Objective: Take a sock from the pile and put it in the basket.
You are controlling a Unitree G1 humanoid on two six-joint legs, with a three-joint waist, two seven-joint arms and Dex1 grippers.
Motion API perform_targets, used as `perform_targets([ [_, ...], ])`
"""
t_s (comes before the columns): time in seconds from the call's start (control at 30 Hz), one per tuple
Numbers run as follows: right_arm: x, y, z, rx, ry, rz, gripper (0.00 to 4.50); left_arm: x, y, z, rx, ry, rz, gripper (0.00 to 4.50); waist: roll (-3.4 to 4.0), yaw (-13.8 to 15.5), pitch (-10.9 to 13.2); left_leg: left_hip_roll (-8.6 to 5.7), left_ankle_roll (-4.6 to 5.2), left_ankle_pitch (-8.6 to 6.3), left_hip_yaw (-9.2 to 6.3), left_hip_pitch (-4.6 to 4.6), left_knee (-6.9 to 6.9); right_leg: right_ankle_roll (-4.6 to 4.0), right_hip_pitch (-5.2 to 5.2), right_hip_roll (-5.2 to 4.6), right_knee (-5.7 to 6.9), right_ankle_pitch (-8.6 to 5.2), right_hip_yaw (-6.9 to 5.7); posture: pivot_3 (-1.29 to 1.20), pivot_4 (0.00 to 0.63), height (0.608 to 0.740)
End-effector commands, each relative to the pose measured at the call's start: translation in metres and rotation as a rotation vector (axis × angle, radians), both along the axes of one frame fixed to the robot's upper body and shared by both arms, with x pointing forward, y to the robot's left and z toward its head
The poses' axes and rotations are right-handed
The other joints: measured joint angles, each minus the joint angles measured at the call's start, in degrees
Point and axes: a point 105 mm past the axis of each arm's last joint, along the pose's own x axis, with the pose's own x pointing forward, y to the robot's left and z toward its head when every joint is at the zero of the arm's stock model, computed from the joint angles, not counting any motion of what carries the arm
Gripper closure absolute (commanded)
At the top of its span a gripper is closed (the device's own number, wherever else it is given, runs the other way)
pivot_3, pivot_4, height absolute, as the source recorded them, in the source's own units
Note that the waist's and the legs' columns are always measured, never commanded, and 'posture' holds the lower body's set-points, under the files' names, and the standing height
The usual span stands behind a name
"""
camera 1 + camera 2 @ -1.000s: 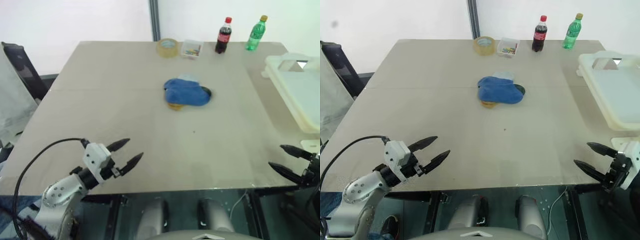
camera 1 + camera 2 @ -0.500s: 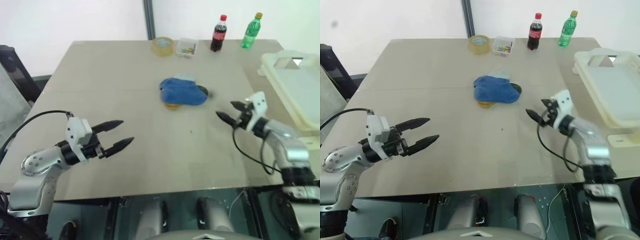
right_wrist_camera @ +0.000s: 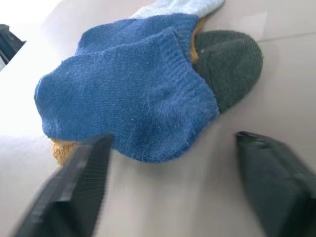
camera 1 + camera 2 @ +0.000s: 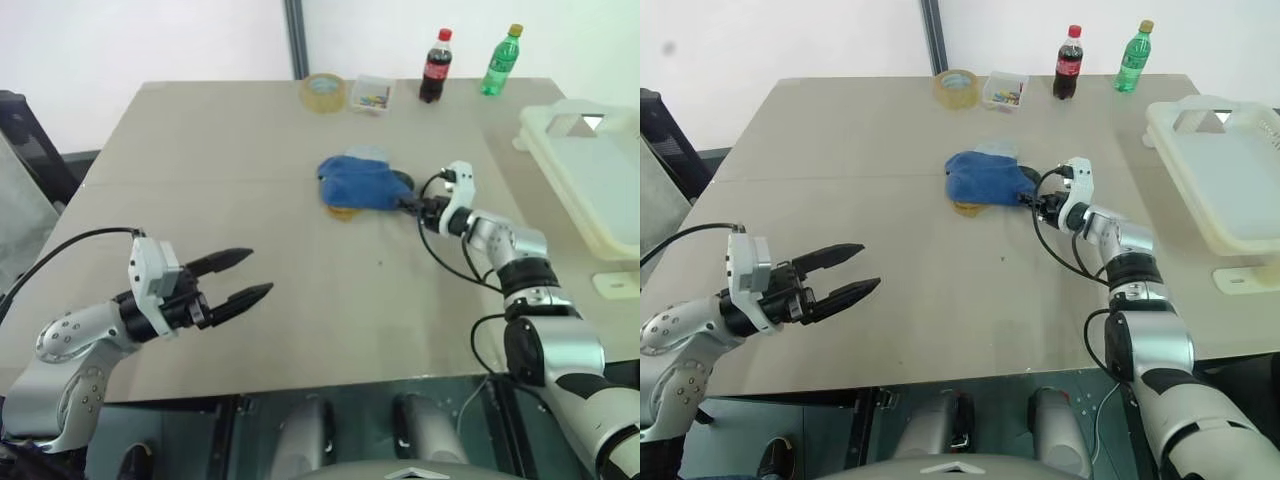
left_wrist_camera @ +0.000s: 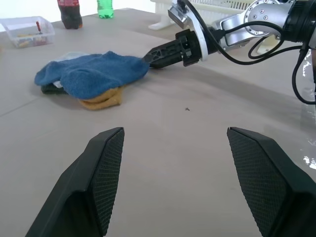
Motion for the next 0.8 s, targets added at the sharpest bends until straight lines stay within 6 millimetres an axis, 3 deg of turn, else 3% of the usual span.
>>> perform_targets([
  [0.03, 0.005, 0.003, 0.016, 0.018, -0.047, 0.008, 2.37, -0.004, 0.0, 0.011, 0.016, -0.047, 0.004, 0.93, 0.01, -0.07, 0.0, 0.0, -0.01, 0.01, 0.0, 0.0, 0.0, 0.0, 0.0, 0.0, 0.0, 0.0, 0.0, 0.0, 0.15, 0.74],
  [0.07, 0.005, 0.005, 0.015, 0.014, -0.048, 0.008, 3.04, -0.003, 0.001, 0.01, 0.018, -0.046, 0.007, 0.93, 0.01, -0.08, 0.01, 0.0, -0.05, 0.03, 0.0, 0.0, -0.01, 0.0, 0.0, 0.0, 0.0, 0.0, 0.0, 0.0, 0.15, 0.74],
  [0.17, 0.005, 0.006, 0.013, 0.01, -0.048, 0.008, 4.43, -0.001, 0.002, 0.008, 0.02, -0.041, 0.01, 0.93, 0.01, -0.28, 0.01, 0.0, -0.08, 0.05, 0.0, 0.0, -0.01, 0.0, 0.0, 0.0, 0.0, 0.0, 0.0, 0.0, 0.15, 0.74],
  [0.4, 0.006, 0.0, 0.012, -0.014, -0.061, -0.012, 4.49, -0.001, 0.003, 0.006, 0.028, -0.034, 0.002, 0.93, 0.01, -0.79, 0.01, 0.0, -0.07, 0.04, -0.02, 0.0, -0.02, 0.0, 0.0, -0.01, 0.0, 0.0, 0.0, 0.0, 0.15, 0.74],
  [0.5, -0.005, 0.001, 0.011, -0.032, -0.069, 0.062, 4.49, 0.0, 0.004, 0.004, 0.03, -0.029, -0.003, 0.93, 0.02, -0.92, 0.01, 0.0, -0.07, 0.04, -0.03, 0.0, -0.04, 0.0, -0.01, -0.01, -0.01, 0.0, 0.0, 0.0, 0.15, 0.74],
  [0.63, -0.031, 0.0, 0.007, -0.083, -0.058, 0.192, 4.49, 0.002, 0.007, 0.001, 0.043, -0.027, -0.002, 0.93, 0.02, -0.72, 0.01, 0.0, -0.08, 0.04, -0.05, 0.0, -0.13, 0.02, -0.02, -0.03, -0.03, 0.01, -0.01, 0.0, 0.15, 0.74],
  [0.8, -0.086, -0.017, 0.0, -0.123, -0.008, 0.355, 4.49, -0.002, 0.005, -0.005, 0.042, 0.017, -0.035, 0.93, 0.02, -0.33, 0.01, 0.0, 0.0, 0.0, -0.1, -0.03, -0.22, 0.13, -0.07, -0.07, -0.09, 0.07, -0.01, 0.0, 0.15, 0.74],
])
